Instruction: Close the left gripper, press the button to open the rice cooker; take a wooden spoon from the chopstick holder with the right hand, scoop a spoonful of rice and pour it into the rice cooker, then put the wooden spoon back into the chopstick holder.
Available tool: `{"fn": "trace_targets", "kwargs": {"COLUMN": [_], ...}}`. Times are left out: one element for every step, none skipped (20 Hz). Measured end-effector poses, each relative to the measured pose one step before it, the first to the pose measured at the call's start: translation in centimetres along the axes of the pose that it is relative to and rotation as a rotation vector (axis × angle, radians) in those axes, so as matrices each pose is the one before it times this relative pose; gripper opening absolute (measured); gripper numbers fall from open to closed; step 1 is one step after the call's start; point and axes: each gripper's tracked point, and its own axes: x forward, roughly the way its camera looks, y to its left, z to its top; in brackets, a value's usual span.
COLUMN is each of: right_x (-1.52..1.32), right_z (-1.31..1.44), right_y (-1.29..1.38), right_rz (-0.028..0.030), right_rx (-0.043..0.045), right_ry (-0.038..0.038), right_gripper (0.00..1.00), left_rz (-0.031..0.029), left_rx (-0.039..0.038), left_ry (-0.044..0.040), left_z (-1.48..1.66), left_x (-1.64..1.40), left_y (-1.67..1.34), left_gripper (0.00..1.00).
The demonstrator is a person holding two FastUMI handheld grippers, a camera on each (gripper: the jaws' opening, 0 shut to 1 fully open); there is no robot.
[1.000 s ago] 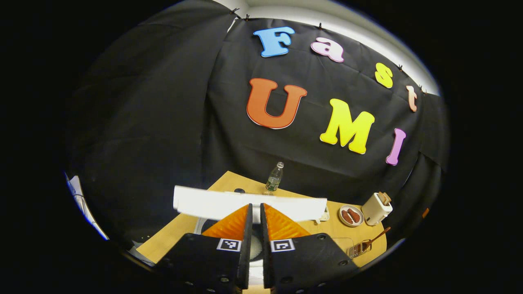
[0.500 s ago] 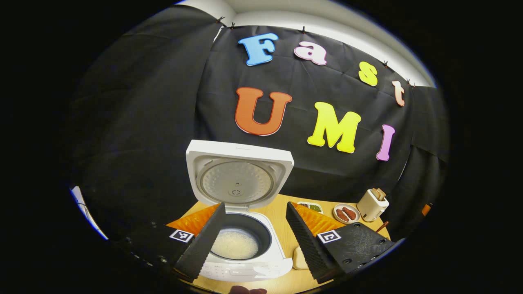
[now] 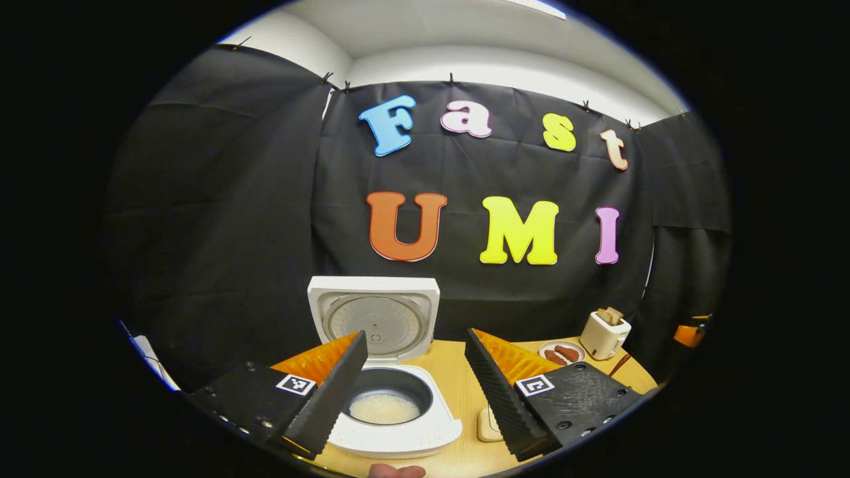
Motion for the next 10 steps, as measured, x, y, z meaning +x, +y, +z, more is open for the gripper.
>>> {"fn": "trace_targets", "kwargs": {"right_x": [0.291,0.348,0.422,0.529,0.613,0.694,0.827,0.852,0.862,0.867], "right_z": [-0.398,-0.461,-0.454,-0.437,-0.458,-0.571,-0.680,-0.799,-0.524,-0.522], "right_y": [0.003,0.028,0.038,-0.045,-0.127,-0.081,-0.077,-0.143,-0.140,-0.254], "right_rz": [0.01027,0.01176,0.01092,0.00903,0.00568,0.00514,0.00702,0.00376,0.00540,0.00307], "right_rx": [-0.00433,-0.00511,-0.00348,0.00154,0.00556,0.00574,0.00245,0.00297,0.00502,0.00178], "right_ry": [0.00823,0.00847,0.01081,0.00880,0.00800,0.00886,0.01389,0.01639,0.01026,0.00246], "right_gripper": [1.00,1.00,1.00,1.00,1.00,1.00,1.00,0.99,1.00,1.00], "left_rz": [-0.00041,0.00486,0.00741,0.00630,0.00455,0.00017,0.00197,0.00486,0.00580,0.00421], "left_rx": [-0.00150,0.00316,0.00262,0.00133,-0.00578,-0.00787,-0.00713,-0.00523,-0.00475,-0.00475], "left_ry": [-0.00004,0.00299,0.00361,-0.00215,-0.00137,-0.00117,0.00044,-0.00195,-0.00126,0.00077], "left_z": [-0.275,-0.364,-0.288,-0.116,-0.043,-0.113,-0.047,-0.078,0.074,0.121], "left_x": [-0.418,-0.221,-0.548,-0.393,-0.329,-0.432,-0.397,-0.170,-0.157,-0.277], "left_y": [-0.406,-0.248,-0.228,-0.311,-0.406,-0.547,-0.461,-0.435,-0.387,-0.347], "left_gripper": [0.94,0.94,0.94,0.94,0.94,0.94,0.94,0.94,0.94,0.94]}}
